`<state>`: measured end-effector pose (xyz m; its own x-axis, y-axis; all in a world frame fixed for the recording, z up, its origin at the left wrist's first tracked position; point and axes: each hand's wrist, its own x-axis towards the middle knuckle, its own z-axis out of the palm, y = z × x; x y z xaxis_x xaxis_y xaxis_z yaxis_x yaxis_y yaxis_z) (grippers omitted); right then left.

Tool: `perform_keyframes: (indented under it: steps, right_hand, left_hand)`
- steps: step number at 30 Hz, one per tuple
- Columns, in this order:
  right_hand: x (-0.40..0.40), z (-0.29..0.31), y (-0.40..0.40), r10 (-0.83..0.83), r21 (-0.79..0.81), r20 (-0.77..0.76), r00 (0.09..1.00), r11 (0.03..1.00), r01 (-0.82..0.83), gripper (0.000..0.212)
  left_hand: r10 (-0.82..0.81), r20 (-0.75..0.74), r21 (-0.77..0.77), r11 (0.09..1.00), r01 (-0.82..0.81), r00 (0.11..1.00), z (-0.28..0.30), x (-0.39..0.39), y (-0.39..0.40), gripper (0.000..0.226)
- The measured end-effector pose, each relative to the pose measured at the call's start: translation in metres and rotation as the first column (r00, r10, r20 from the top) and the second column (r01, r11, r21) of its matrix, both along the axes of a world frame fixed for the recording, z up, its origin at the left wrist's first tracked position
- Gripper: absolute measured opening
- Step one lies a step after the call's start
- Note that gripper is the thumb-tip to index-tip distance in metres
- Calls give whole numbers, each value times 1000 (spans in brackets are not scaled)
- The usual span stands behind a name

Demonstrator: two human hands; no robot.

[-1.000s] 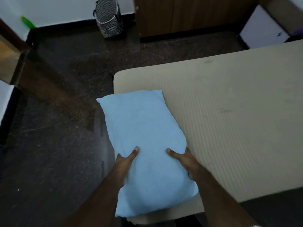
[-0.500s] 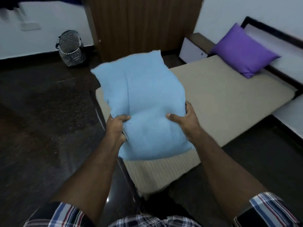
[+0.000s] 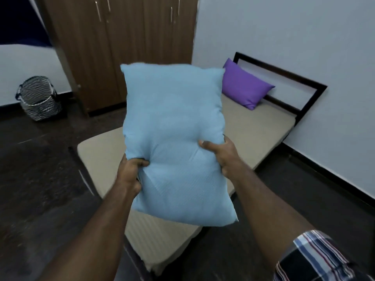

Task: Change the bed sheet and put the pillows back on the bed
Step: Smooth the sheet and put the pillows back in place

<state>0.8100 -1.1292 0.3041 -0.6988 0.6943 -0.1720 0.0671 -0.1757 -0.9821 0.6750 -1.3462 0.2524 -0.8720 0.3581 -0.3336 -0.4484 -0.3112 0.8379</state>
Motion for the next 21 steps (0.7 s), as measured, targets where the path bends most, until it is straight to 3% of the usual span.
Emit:
perform_keyframes:
  steps: [9, 13, 15, 21]
  right_hand:
    - [75, -28, 114, -201, 77, 6, 980, 977, 200, 46]
    - [110, -36, 192, -226, 106, 19, 974, 969, 223, 48]
    - [123, -35, 227, -247, 134, 15, 969, 961, 243, 47]
    - [155, -34, 315, -302, 216, 41, 952, 933, 287, 43]
  left_hand:
    - [-163, 93, -150, 973, 176, 982, -53, 62, 131, 69]
    - [-340, 135, -273, 890, 365, 931, -58, 98, 209, 75]
    - [-397, 159, -303, 852, 427, 904, -56, 113, 248, 64]
    - [-472, 260, -390, 747, 539, 842, -55, 140, 353, 60]
